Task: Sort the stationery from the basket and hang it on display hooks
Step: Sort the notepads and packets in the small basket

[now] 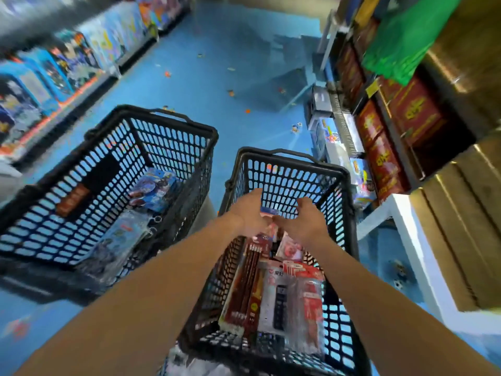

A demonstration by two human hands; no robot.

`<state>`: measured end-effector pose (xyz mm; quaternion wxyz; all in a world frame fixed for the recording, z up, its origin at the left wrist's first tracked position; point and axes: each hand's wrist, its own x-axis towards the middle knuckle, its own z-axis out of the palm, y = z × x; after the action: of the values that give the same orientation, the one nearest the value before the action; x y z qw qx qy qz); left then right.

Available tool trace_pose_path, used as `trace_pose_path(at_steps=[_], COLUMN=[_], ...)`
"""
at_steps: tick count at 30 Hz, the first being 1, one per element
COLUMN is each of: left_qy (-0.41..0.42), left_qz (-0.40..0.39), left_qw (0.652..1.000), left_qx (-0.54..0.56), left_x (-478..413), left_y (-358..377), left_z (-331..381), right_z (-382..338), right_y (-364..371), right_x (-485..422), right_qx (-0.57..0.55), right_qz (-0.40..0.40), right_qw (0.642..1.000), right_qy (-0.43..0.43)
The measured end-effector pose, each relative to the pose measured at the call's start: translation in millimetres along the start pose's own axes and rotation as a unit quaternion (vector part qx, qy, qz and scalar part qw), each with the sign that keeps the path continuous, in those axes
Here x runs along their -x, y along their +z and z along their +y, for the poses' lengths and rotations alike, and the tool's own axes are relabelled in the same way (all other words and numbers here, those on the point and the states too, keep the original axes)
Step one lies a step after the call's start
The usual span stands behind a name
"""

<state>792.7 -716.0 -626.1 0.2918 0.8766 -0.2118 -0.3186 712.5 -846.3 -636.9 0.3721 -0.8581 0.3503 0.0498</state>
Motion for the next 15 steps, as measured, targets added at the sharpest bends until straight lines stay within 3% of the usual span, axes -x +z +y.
trace_pose_path(at_steps=[5, 9, 15], left_qy=[0.075, 0.081, 0.075], left_qz=[-0.009, -0.061, -0.071], left_qw=[0.996, 0.991, 0.989], left_qx=[-0.043, -0.087, -0.104], left_x=[106.3, 201.0, 308.2], left_y=[-61.6, -103.6, -148.4], left_z=[2.2, -4.7, -38.0], right_z=[-50.1, -79.7, -113.3], right_y=[-23.1, -25.2, -12.4], right_x=[113.0, 211.3, 319.3], right_qx=[0.021, 0.051, 0.085], right_qz=[0.004, 0.004, -0.042], right_qw=[0.996, 0.99, 0.982], right_qy=[-0.083, -0.131, -0.163])
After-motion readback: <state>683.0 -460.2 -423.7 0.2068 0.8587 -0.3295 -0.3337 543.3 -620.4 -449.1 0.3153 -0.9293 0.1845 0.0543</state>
